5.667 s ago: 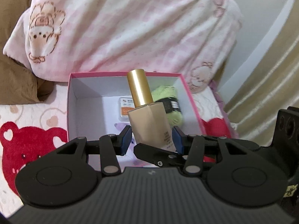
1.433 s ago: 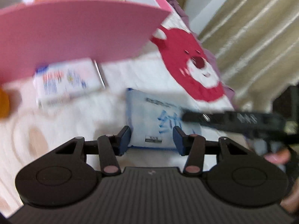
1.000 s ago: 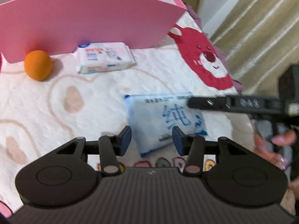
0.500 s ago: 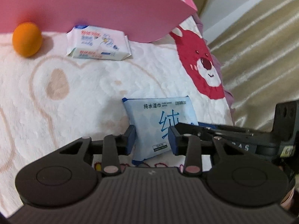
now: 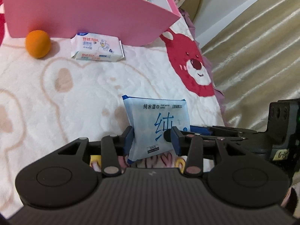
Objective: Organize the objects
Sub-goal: 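Lift the wipes pack with the left tool and carry it over the box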
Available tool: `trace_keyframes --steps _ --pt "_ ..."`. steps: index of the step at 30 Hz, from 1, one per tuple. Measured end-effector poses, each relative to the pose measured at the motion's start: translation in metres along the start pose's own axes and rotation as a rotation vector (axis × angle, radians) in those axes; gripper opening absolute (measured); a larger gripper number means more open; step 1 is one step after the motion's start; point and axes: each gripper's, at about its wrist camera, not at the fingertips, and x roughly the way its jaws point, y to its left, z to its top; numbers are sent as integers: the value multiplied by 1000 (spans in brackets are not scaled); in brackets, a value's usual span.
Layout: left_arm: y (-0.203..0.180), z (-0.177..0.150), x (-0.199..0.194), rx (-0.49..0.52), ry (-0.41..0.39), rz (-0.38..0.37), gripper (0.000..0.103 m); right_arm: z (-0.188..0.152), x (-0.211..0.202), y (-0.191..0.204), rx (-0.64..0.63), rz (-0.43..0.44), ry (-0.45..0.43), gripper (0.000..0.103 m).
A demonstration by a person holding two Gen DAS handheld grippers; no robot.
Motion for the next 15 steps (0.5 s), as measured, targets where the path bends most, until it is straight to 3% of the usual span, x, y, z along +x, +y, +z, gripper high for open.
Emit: trace_keyframes --steps 7,15 --pt "-5 -2 -50 0 -24 -19 41 -7 -42 47 -117 17 -69 63" --pt "-19 18 -115 43 -103 -46 41 15 -83 88 -211 62 -158 67"
